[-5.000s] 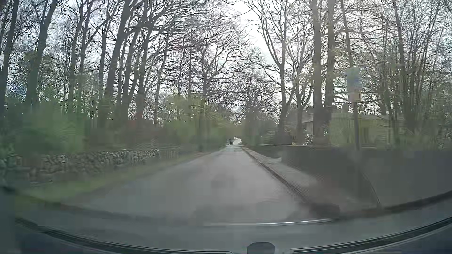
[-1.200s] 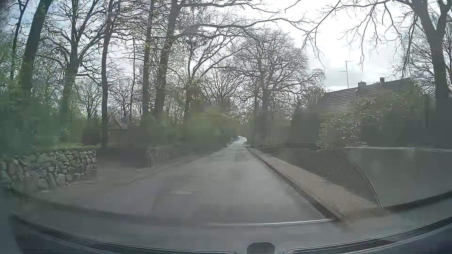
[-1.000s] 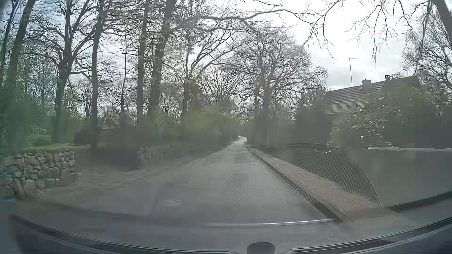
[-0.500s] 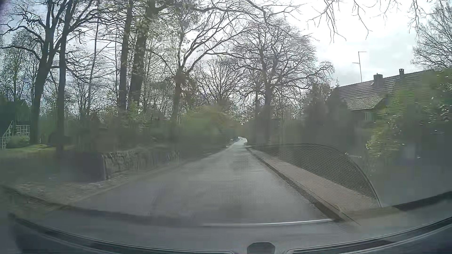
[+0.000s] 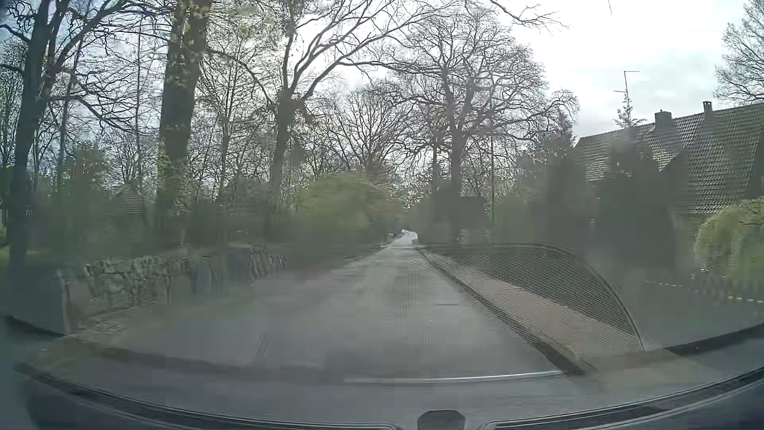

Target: Follow the waypoints while adhering to traffic rules and regulations

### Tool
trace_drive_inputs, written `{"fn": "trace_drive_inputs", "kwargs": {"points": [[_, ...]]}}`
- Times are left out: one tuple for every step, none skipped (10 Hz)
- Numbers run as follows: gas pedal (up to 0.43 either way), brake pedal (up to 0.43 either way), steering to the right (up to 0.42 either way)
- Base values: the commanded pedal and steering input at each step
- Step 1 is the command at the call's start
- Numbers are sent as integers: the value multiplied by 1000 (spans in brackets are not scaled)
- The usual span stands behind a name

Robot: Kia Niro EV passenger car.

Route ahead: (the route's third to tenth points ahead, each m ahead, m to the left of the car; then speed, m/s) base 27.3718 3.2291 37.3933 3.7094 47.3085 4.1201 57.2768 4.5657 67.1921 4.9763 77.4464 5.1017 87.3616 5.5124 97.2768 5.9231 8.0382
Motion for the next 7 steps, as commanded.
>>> {"fn": "trace_drive_inputs", "kwargs": {"points": [[130, 0, 0], [130, 0, 0], [130, 0, 1], [130, 0, 1], [130, 0, 0], [130, 0, 0], [130, 0, 0]]}}
